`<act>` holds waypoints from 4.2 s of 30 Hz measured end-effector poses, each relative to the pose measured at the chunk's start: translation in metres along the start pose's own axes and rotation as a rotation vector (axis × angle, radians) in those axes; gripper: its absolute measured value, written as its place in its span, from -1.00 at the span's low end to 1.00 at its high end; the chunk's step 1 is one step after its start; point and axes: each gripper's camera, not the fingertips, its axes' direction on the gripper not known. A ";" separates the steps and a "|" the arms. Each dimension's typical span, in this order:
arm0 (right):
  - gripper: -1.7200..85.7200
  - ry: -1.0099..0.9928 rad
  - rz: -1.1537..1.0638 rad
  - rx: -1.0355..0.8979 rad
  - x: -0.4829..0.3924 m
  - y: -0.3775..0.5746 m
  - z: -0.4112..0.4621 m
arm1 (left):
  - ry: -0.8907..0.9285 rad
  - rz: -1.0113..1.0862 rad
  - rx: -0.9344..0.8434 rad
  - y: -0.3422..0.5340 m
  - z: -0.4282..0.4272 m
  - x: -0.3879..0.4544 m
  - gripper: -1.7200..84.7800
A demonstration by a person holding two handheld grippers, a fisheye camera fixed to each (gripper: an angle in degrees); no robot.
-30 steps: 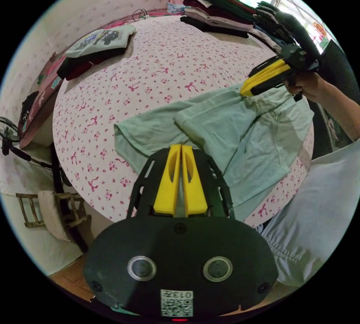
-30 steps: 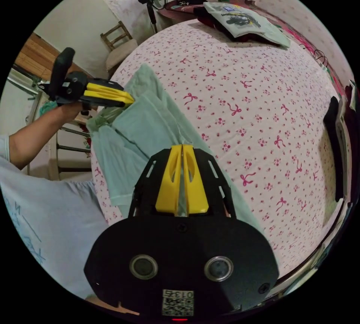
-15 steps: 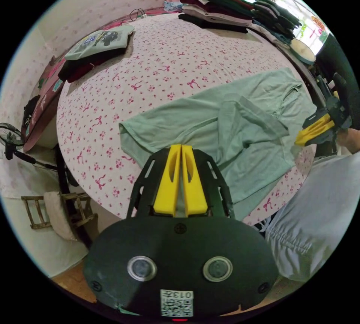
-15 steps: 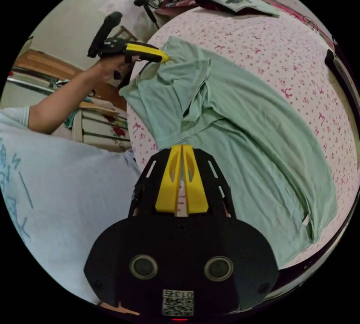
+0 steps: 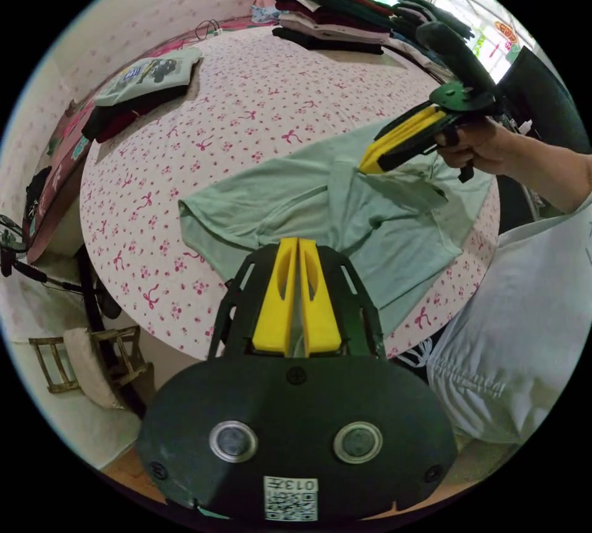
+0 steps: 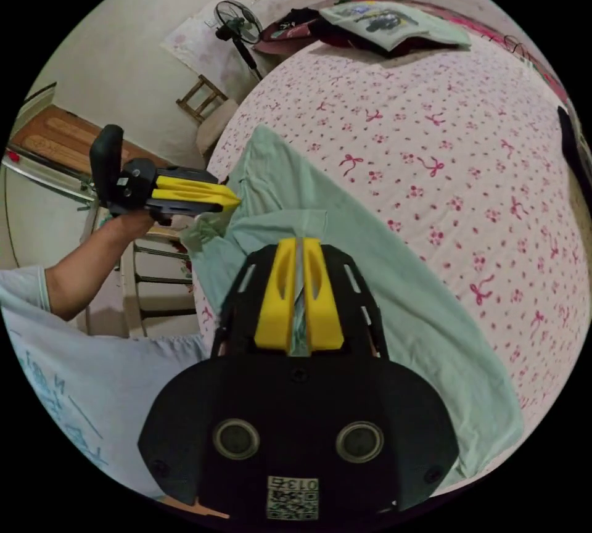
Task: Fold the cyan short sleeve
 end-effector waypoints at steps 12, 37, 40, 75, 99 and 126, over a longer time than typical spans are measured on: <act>-0.93 0.039 0.317 0.296 0.034 0.076 -0.037 | -0.085 -0.234 0.101 0.007 -0.025 -0.027 -0.96; -0.93 0.029 0.038 -0.005 -0.022 0.153 -0.032 | -0.136 0.120 -0.011 -0.037 -0.029 0.063 -0.97; -0.92 0.071 0.045 0.099 -0.025 0.154 -0.052 | -0.112 0.057 0.093 -0.029 -0.049 0.063 -0.97; -0.96 0.526 0.256 0.171 -0.053 0.274 -0.086 | -0.299 -0.203 0.048 -0.042 -0.052 0.094 -0.97; -0.96 0.798 0.489 0.273 -0.079 0.418 -0.132 | -0.282 0.107 0.026 -0.085 -0.034 0.276 -0.97; -0.96 0.450 -0.329 0.041 -0.219 0.144 0.002 | -0.276 -0.022 0.061 0.004 -0.007 0.236 -0.97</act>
